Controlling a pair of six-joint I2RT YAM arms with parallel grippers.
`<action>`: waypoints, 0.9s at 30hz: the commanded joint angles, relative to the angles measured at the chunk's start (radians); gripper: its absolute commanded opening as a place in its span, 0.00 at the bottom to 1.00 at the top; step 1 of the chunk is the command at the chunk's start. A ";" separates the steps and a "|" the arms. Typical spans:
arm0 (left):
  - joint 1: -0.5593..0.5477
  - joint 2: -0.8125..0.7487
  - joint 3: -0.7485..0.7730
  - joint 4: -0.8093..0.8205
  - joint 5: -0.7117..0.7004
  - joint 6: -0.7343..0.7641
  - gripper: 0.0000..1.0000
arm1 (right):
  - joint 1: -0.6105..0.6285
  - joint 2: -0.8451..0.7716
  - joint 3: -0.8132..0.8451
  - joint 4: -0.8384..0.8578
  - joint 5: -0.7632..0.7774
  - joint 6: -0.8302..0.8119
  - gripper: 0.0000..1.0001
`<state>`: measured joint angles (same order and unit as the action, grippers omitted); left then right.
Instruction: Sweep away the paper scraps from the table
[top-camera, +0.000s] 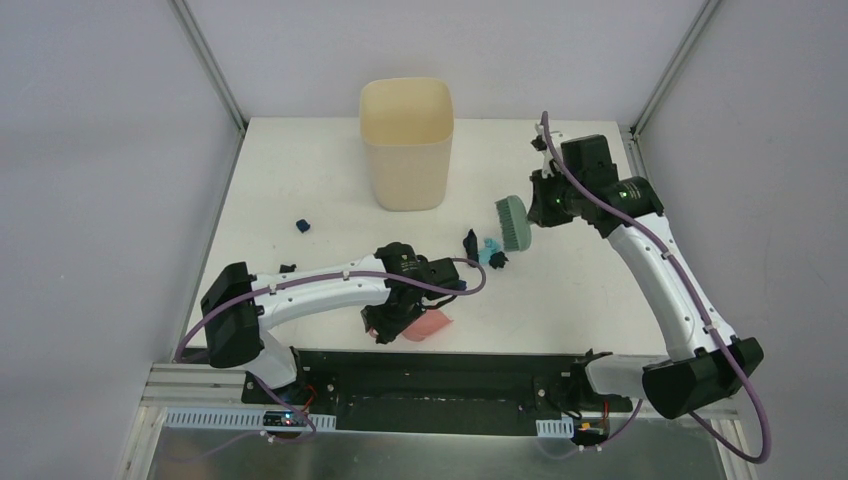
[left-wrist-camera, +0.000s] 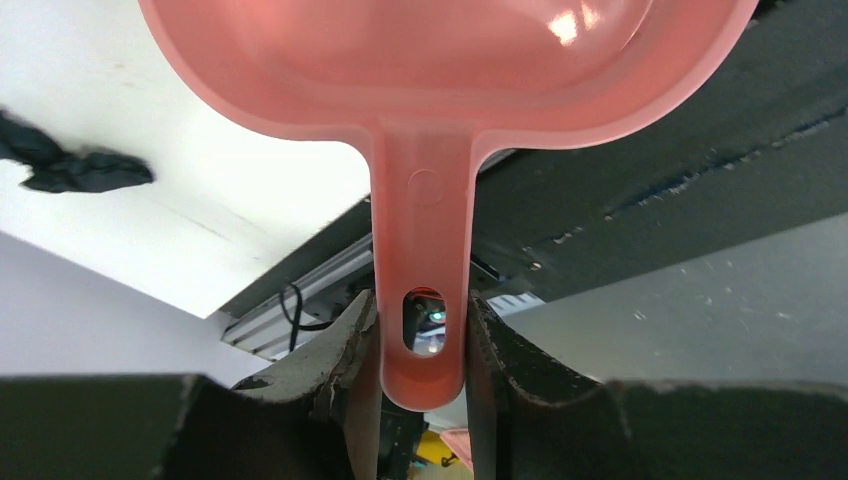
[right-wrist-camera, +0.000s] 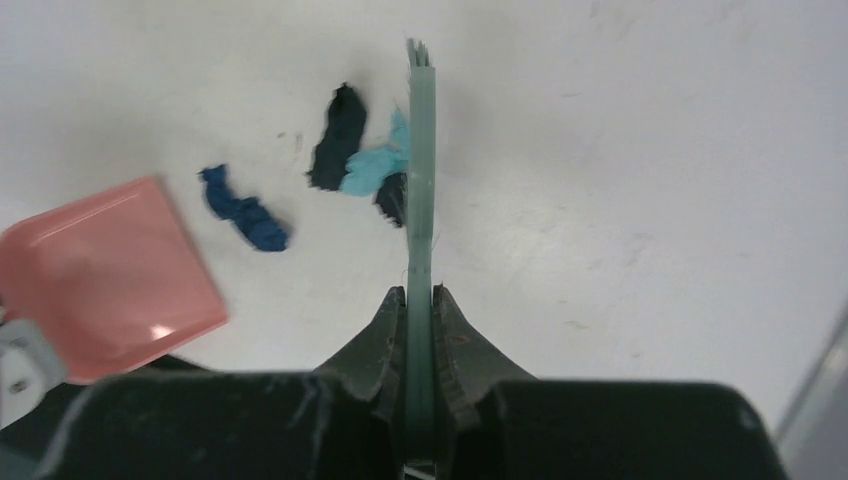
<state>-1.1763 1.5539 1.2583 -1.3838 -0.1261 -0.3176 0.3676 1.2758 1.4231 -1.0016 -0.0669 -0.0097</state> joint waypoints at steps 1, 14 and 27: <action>0.003 -0.013 -0.021 0.033 0.089 -0.001 0.19 | 0.002 0.060 0.052 0.082 0.232 -0.226 0.00; 0.012 0.101 -0.026 0.123 0.093 0.017 0.19 | 0.086 0.360 0.109 0.088 0.276 -0.234 0.00; 0.024 0.201 0.051 0.134 0.100 0.046 0.20 | 0.284 0.474 0.115 -0.049 -0.187 -0.140 0.00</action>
<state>-1.1694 1.7290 1.2591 -1.2739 -0.0265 -0.3008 0.6525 1.7355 1.5280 -0.9546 0.0792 -0.2138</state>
